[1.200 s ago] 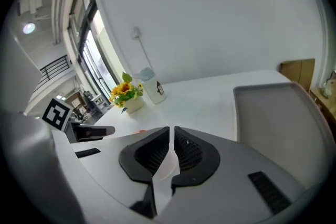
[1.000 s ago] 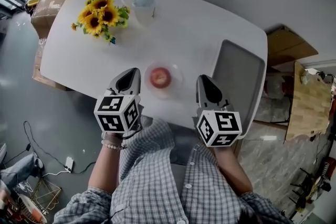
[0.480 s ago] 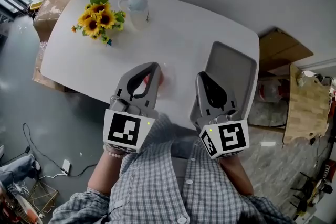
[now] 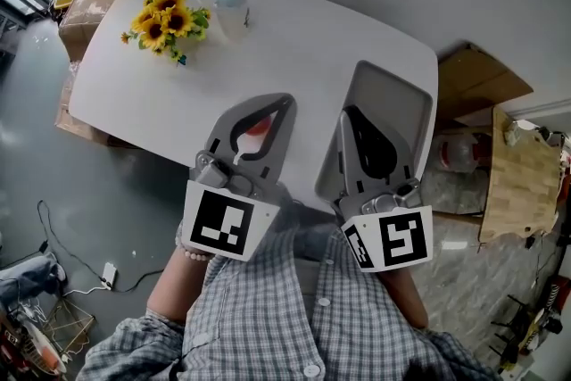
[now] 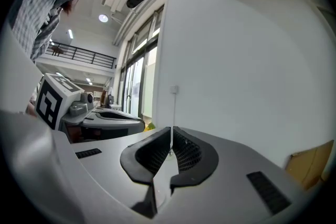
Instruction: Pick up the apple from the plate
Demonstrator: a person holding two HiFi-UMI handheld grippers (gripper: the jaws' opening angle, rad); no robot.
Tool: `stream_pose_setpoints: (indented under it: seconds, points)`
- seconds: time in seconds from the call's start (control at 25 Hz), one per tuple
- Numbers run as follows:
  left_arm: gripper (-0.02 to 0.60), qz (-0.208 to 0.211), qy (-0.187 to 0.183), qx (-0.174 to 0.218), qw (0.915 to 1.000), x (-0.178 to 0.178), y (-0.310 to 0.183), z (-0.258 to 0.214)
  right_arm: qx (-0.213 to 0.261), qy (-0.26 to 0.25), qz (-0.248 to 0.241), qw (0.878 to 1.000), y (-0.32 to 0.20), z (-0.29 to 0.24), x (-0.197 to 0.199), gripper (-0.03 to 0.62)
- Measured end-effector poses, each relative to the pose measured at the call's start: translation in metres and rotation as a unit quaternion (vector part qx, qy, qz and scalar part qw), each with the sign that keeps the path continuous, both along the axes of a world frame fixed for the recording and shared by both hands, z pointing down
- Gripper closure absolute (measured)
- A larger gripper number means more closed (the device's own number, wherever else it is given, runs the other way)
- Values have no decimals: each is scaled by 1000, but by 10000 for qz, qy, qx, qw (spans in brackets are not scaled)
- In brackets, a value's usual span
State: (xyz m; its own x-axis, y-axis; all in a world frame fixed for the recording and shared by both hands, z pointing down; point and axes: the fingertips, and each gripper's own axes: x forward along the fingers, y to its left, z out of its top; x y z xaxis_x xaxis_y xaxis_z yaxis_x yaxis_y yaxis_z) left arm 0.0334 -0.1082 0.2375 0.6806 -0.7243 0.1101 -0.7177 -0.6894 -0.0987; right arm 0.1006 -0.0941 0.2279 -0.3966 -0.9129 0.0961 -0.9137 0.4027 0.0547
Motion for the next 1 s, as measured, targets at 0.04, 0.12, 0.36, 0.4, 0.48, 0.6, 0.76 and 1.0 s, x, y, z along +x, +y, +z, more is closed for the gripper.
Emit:
stream_pose_setpoints:
  seconds: [0.04,0.12,0.36,0.4,0.48,0.6,0.76,1.0]
  points:
    - [572,15,-25,34,10000,2,1,-1,-19,-58,-1,10000,0,-1,1,565]
    - [572,21,-50,61,10000,6,2,-2,-49,-188,4,9998,1,-2,5,565]
    - [572,81,-159,164,9997,15,6,-4,71,35,-16,10000,4,-5,10,565]
    - [572,81,-161,164,9997,16,7,-4,93,77,-24,9999,5,-6,10,565]
    - [572,75,-150,129,9998,17,7,-3,117,139,-35,9998,6,-6,10,565]
    - [572,109,-147,117,9998,20,7,-2,113,162,-43,9998,5,-5,10,565]
    - [572,147,-152,105,9997,23,8,-2,83,173,-67,9998,6,-4,9,565]
    - [572,189,-165,127,9996,25,7,-2,29,199,-71,9998,4,1,7,565]
